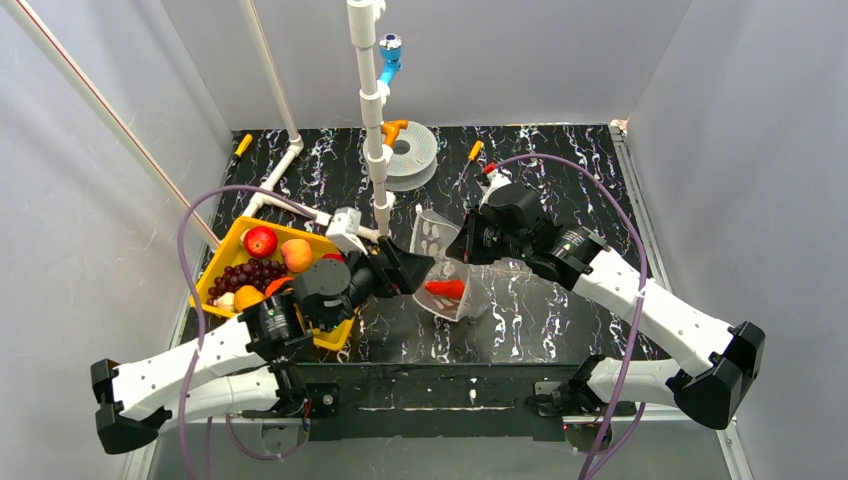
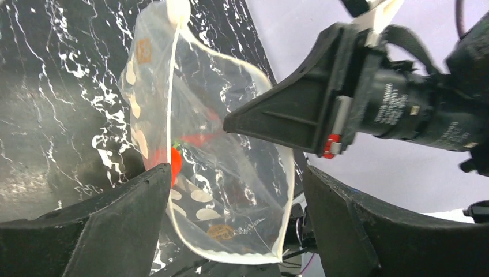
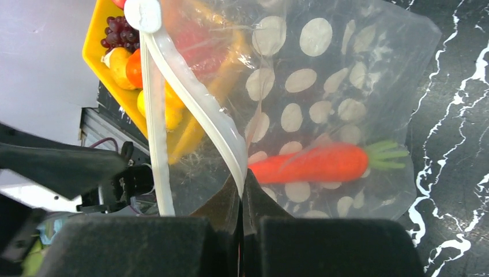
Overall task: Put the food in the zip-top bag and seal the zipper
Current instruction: Place the fake vegetable in the zipper food storage bag, then adjust the zipper food storage bag at the center of the board.
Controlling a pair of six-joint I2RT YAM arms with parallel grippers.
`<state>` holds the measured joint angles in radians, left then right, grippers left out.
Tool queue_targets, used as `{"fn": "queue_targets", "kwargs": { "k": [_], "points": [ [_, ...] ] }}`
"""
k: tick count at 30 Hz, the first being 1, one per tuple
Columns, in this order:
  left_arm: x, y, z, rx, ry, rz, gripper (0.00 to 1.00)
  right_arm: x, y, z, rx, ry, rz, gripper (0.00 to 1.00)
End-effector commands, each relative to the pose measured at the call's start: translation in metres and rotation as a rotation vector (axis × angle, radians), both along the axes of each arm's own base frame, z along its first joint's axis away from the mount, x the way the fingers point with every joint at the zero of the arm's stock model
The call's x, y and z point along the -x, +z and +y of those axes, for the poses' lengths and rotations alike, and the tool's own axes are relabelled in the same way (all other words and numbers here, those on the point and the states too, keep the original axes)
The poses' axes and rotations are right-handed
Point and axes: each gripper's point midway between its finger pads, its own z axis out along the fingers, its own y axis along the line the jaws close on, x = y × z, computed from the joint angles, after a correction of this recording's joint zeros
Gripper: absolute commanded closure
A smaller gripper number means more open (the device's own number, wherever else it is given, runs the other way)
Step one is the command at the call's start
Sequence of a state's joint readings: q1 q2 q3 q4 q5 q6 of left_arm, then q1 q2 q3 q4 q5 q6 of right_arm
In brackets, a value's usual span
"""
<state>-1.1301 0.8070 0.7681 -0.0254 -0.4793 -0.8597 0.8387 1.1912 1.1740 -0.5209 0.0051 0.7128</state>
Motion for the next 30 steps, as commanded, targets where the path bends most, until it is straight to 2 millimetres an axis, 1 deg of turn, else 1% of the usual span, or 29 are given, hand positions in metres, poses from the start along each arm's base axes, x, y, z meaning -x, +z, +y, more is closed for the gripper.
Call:
{"fn": "queue_targets", "kwargs": {
  "k": [1,4,5,6,8,11,13,15,19,21,24,25,26,27,28,29,30],
  "points": [
    [0.009,0.008,0.020,-0.200,-0.099,0.020,0.15,-0.009,0.003,-0.008,0.054,-0.003,-0.072,0.99],
    [0.007,-0.009,0.037,-0.312,-0.097,0.150,0.13,-0.011,-0.004,-0.015,0.109,-0.004,-0.078,0.99],
    [0.005,-0.013,0.041,-0.315,-0.100,0.179,0.13,-0.010,-0.005,-0.017,0.121,-0.004,-0.079,0.99],
    [0.007,-0.015,0.040,-0.304,-0.131,0.186,0.13,-0.011,-0.006,-0.018,0.130,0.001,-0.085,0.99],
    [0.006,-0.013,0.041,-0.267,-0.129,0.175,0.13,-0.009,-0.006,-0.018,0.133,0.014,-0.088,0.99],
    [0.002,-0.005,0.049,-0.213,-0.089,0.140,0.14,-0.008,-0.003,-0.019,0.136,0.019,-0.090,0.99],
    [0.001,0.001,0.050,-0.186,-0.079,0.120,0.17,-0.008,0.000,-0.019,0.132,0.022,-0.100,0.99],
    [0.000,-0.002,0.042,-0.165,-0.102,0.130,0.19,-0.009,0.001,-0.019,0.132,0.025,-0.106,0.99],
    [0.008,-0.023,0.002,-0.112,-0.253,0.216,0.20,-0.009,0.003,-0.016,0.132,0.034,-0.107,0.99],
    [0.008,-0.034,-0.008,-0.117,-0.281,0.256,0.22,-0.009,0.004,-0.016,0.130,0.036,-0.107,0.99],
    [0.004,-0.045,-0.016,-0.122,-0.288,0.296,0.26,-0.009,0.004,-0.018,0.135,0.034,-0.108,0.99],
    [0.005,-0.047,-0.022,-0.120,-0.312,0.303,0.30,-0.009,0.003,-0.019,0.140,0.033,-0.109,0.99],
    [0.006,-0.051,-0.026,-0.130,-0.335,0.315,0.36,-0.009,0.002,-0.020,0.147,0.033,-0.109,0.99],
    [0.008,-0.055,-0.029,-0.148,-0.355,0.330,0.46,-0.009,0.002,-0.021,0.153,0.030,-0.112,0.99],
    [0.010,-0.059,-0.031,-0.168,-0.380,0.346,0.61,-0.009,0.002,-0.023,0.161,0.028,-0.116,0.99],
    [0.012,-0.061,-0.033,-0.187,-0.404,0.354,0.79,-0.010,0.002,-0.025,0.170,0.026,-0.123,0.99],
    [0.014,-0.059,-0.033,-0.201,-0.421,0.354,0.91,-0.009,0.003,-0.027,0.180,0.030,-0.130,0.99]
  ]
}}
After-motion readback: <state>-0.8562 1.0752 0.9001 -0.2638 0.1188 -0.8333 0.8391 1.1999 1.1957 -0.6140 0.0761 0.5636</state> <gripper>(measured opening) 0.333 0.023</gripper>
